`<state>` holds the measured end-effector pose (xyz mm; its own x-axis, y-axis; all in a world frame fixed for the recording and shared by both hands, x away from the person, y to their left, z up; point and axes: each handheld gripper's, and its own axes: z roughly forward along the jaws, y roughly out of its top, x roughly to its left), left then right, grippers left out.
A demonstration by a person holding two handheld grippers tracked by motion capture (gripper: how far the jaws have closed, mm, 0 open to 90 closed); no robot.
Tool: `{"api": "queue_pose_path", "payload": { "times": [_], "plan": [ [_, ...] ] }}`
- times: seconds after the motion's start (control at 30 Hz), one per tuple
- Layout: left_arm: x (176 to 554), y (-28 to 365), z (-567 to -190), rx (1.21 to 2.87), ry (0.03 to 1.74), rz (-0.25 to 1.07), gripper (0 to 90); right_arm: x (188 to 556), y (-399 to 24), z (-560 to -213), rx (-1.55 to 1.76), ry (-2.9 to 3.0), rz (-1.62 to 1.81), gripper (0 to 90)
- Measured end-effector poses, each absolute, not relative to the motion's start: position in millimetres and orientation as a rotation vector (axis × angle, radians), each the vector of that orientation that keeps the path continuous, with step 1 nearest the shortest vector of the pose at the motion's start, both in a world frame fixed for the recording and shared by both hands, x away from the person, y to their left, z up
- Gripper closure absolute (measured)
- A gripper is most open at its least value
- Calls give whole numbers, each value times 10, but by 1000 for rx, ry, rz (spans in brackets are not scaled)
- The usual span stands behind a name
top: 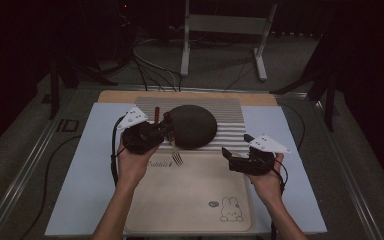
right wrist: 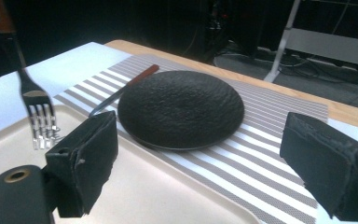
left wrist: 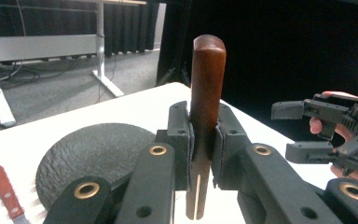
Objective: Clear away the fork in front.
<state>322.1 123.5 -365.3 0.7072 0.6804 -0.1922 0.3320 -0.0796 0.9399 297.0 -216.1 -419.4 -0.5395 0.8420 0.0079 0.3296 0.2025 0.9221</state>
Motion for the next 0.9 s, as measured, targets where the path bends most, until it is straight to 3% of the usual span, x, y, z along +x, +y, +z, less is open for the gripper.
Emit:
{"api": "queue_pose_path", "payload": {
  "times": [0.9],
  "plan": [
    [3148,1671,-3759,1741,853,248,805,2958,-2477,-4258,1164,1908,1267,117]
  ]
}}
